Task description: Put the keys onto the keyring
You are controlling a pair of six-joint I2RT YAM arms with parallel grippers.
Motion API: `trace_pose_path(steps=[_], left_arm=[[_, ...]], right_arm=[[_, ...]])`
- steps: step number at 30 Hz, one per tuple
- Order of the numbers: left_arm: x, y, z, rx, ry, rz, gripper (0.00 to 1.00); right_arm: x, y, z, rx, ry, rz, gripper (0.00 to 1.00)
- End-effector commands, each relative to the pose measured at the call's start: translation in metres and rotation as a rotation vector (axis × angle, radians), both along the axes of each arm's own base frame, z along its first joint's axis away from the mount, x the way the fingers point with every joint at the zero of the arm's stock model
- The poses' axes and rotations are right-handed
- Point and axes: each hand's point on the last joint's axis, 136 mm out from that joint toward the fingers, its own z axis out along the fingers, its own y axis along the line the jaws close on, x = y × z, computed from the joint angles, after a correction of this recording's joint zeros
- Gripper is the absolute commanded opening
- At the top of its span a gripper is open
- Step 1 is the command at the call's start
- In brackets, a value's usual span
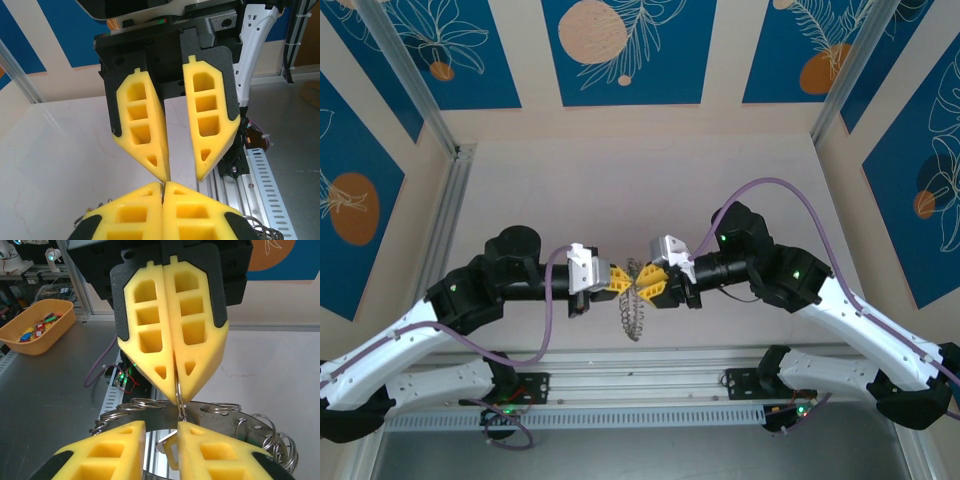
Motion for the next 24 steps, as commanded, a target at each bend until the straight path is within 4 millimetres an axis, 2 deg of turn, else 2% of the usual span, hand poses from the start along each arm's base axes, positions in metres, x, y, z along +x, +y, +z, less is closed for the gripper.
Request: trace_pose_path(steps=[1,7,13,24], left_arm=[[-0.009,0.0,0.019,-0.076,-0.019,-0.043,0.0],[-0.014,0.002,0.022,-0.09,-0.014,-0.064,0.0],[-0.016,0.003,0.023,-0.1,-0.014,-0.068,0.0],[-0.009,0.001,0.02,-0.091,-0.02,-0.038,0.0]], right_arm=[[0.0,0.002,-0.002,0.007,0.026,0.016,0.22],[0.006,0.002,-0.002,0.014,0.023,-0.007,0.2],[0.004,0.004,-0.001,0.027,0.036,0.016,0.18],[-0.012,0.004,0.001,0.046,0.043,0.093,0.18]])
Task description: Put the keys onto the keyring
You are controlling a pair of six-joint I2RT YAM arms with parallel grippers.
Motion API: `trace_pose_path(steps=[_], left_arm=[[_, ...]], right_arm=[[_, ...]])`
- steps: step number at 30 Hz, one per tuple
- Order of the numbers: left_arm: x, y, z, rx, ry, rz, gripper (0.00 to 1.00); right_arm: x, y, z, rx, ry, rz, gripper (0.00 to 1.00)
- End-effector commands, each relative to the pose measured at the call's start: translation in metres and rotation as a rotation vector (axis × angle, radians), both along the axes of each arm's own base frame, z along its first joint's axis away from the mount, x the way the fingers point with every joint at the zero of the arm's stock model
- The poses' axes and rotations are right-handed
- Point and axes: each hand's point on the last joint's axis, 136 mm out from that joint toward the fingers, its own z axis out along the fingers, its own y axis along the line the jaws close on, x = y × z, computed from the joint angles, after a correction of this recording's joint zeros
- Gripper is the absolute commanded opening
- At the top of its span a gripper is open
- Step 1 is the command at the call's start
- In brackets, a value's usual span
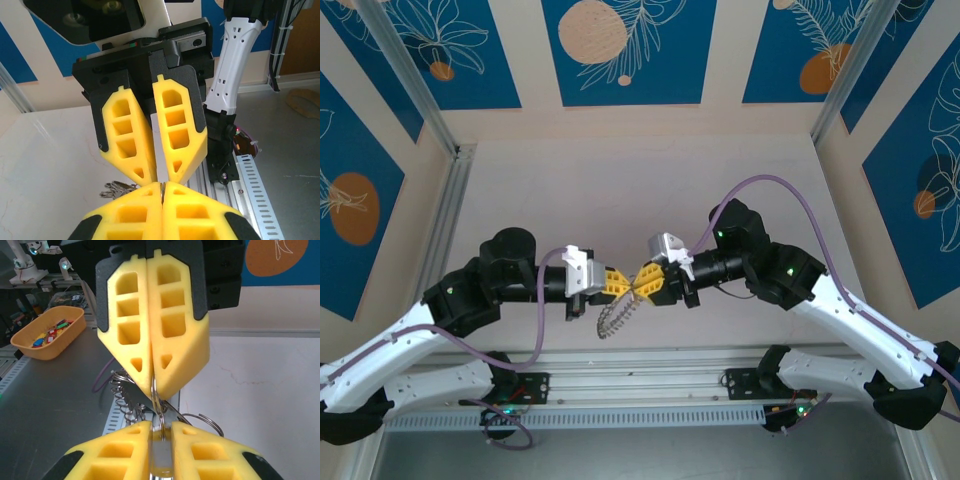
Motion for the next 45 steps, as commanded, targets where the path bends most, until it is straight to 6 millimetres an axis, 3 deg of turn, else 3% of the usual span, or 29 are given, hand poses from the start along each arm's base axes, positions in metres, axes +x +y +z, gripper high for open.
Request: trace_pose_path(steps=[1,13,22,37,45], left_arm=[[0.0,-0.001,0.015,-0.057,-0.03,-0.002,0.0],[-0.001,-0.001,0.017,-0.071,-0.031,-0.007,0.0],[-0.015,0.002,0.031,-0.165,-0.035,-0.067,0.0],[-0.034,0.002,0.062,-0.395,-0.041,-0.183,0.0],[-0.032,-0.002,0.065,-0.461,-0.017,-0.195,0.0]], right_arm=[[-0.01,-0.001,0.001,0.016,0.01,0.048,0.18],[-0.004,0.004,-0.005,-0.001,0.015,0.034,0.17],[0.002,0.005,-0.004,0.005,0.022,0.021,0.0],[-0.009,0.004,0.01,0.083,0.051,0.105,0.0],[-0.011,0.001,0.016,0.115,0.047,0.104,0.0]])
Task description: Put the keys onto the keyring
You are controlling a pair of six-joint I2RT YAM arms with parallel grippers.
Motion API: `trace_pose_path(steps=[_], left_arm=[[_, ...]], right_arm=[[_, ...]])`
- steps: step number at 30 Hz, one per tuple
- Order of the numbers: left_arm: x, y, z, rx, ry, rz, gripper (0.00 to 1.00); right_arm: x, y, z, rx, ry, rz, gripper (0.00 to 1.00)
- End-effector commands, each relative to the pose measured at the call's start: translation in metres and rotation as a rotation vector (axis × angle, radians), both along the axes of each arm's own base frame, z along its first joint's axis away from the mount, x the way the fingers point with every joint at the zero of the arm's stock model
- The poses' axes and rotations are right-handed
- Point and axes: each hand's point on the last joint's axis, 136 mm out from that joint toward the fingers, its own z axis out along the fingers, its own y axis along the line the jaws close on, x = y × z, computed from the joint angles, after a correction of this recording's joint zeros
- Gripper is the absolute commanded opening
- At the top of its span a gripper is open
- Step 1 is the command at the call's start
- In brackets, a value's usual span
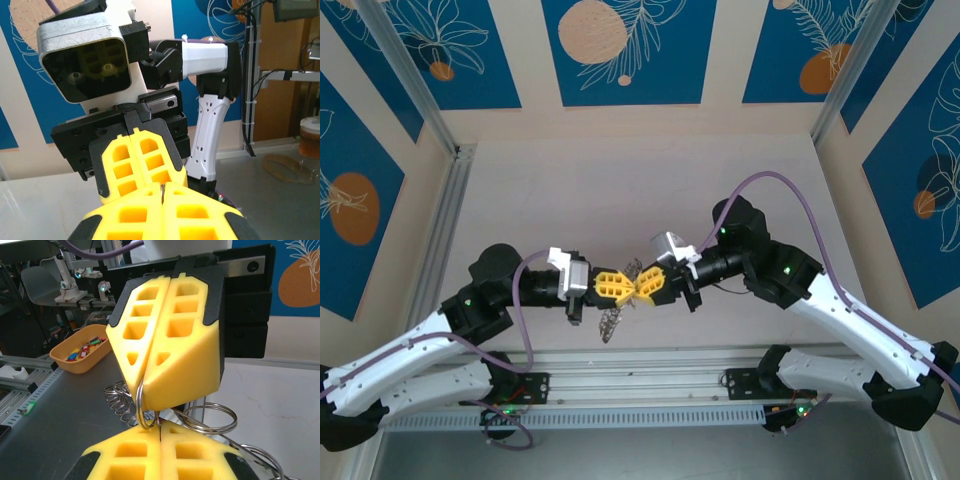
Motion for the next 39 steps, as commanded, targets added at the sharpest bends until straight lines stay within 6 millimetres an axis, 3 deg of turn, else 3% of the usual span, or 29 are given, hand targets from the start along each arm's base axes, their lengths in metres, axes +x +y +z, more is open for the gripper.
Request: trace_pose_path(steps=[1,15,24,29,33,39], left_arm=[[-0.012,0.006,0.033,-0.141,-0.049,-0.053,0.0],[-0.007,0.014,0.022,-0.038,-0.065,0.019,0.0],[0.012,0.009,-0.001,0.089,-0.091,0.116,0.0],[0.028,0.001,-0.018,0.16,-0.092,0.168,0.0],[0.04,-0.002,-0.028,0.179,-0.078,0.223,0.0],[0.062,0.013,-0.036,0.181,-0.031,0.366,0.44]], right_arm=[[0.002,-0.002,-0.002,0.013,0.013,-0.016,0.0],[-0.002,-0.017,0.011,0.062,-0.002,-0.033,0.0],[-0.007,-0.022,0.022,0.082,-0.007,-0.021,0.0],[0.002,-0.017,0.018,0.056,0.008,-0.049,0.0],[0.02,-0.01,0.005,0.006,0.044,-0.099,0.0],[0.057,-0.002,-0.016,-0.091,0.111,-0.229,0.0]])
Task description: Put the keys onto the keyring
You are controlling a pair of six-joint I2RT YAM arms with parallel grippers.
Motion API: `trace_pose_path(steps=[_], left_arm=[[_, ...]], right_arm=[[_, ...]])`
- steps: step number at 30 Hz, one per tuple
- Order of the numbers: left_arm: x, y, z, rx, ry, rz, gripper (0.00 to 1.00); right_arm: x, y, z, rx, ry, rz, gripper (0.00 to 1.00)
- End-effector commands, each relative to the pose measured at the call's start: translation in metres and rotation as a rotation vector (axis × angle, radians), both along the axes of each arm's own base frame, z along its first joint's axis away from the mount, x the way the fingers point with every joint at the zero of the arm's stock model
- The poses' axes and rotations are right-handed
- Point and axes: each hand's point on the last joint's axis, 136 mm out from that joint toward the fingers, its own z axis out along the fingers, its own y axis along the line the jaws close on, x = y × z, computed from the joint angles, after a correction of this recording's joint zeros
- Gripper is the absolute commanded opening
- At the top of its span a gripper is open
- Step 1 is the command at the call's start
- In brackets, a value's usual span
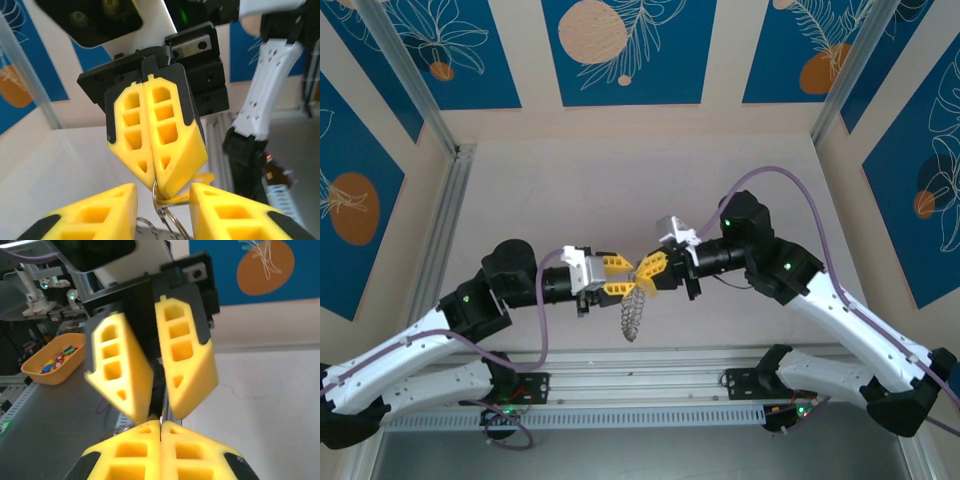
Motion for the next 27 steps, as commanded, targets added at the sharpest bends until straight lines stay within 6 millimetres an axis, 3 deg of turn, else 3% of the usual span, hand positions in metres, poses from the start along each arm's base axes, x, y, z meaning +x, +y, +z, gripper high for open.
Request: trace_pose_path(steps=[1,5,8,10,15,18,23,27], left_arm=[[0.022,0.013,-0.001,-0.007,0.009,0.143,0.47],[0.064,0.033,-0.018,0.016,0.059,0.406,0.59],[0.101,0.075,-0.027,-0.002,0.093,0.716,0.64],[0.114,0.106,-0.034,-0.012,0.101,0.887,0.66],[0.116,0.157,-0.054,-0.006,0.12,1.086,0.67],[0.113,0.175,-0.063,0.001,0.128,1.144,0.68],[0.113,0.183,-0.081,0.02,0.142,1.181,0.68],[0.115,0.182,-0.09,0.038,0.138,1.186,0.68]], right_arm=[[0.024,0.002,-0.005,-0.055,0.048,-0.09,0.0],[0.055,0.009,-0.028,-0.134,0.109,-0.165,0.0],[0.081,0.017,-0.051,-0.188,0.159,-0.209,0.0],[0.097,0.026,-0.064,-0.222,0.186,-0.225,0.0],[0.131,0.056,-0.093,-0.268,0.22,-0.236,0.0],[0.146,0.076,-0.108,-0.305,0.211,-0.249,0.0],[0.155,0.111,-0.124,-0.348,0.211,-0.234,0.0],[0.158,0.126,-0.126,-0.35,0.214,-0.221,0.0]])
